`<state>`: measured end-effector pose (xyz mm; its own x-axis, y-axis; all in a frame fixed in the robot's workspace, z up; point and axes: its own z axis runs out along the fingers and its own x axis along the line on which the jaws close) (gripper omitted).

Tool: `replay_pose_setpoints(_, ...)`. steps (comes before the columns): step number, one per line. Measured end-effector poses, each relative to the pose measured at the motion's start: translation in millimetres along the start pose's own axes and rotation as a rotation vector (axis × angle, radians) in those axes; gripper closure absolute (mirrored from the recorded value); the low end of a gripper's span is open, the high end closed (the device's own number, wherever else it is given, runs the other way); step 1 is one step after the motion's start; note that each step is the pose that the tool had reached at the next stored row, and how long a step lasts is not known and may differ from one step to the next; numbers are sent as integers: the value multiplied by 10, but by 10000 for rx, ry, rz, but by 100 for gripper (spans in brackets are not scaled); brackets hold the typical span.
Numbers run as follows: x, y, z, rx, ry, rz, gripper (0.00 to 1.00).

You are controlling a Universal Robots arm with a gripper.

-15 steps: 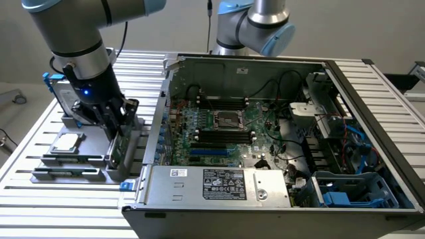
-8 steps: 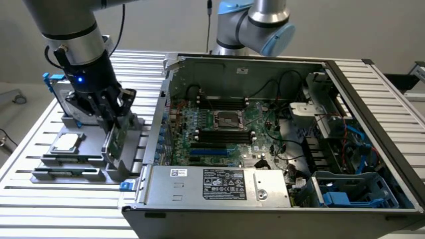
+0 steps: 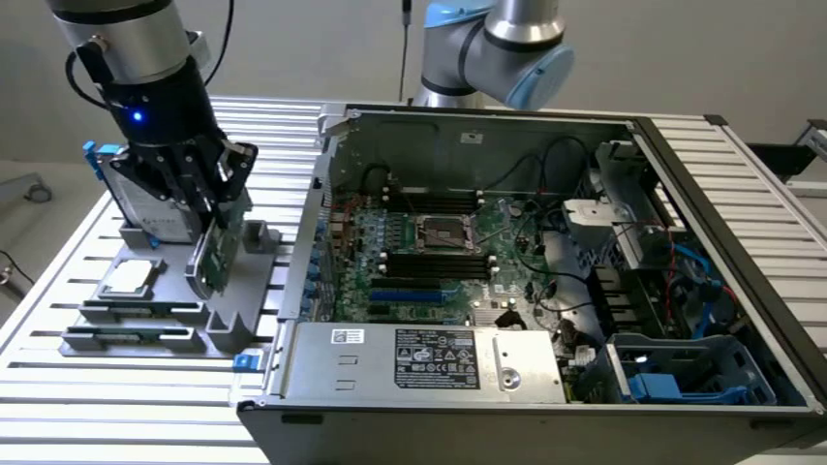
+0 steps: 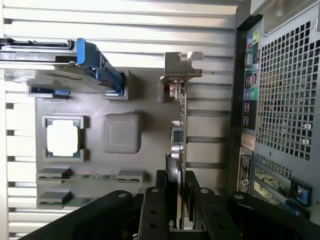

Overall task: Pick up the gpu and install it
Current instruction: 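Pick up the gpu and move the gpu toward the slot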

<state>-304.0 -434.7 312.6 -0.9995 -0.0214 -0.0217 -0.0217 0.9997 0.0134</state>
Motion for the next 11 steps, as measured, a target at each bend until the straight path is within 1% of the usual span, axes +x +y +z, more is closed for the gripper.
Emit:
replay_pose_setpoints(6,-22,3,-273,-1,-1,-2,74)
replay_pose_setpoints(8,-70,3,-363,-1,-1,-1,74)
replay_pose_setpoints(11,-205,1,-496,0,5,-1,74)
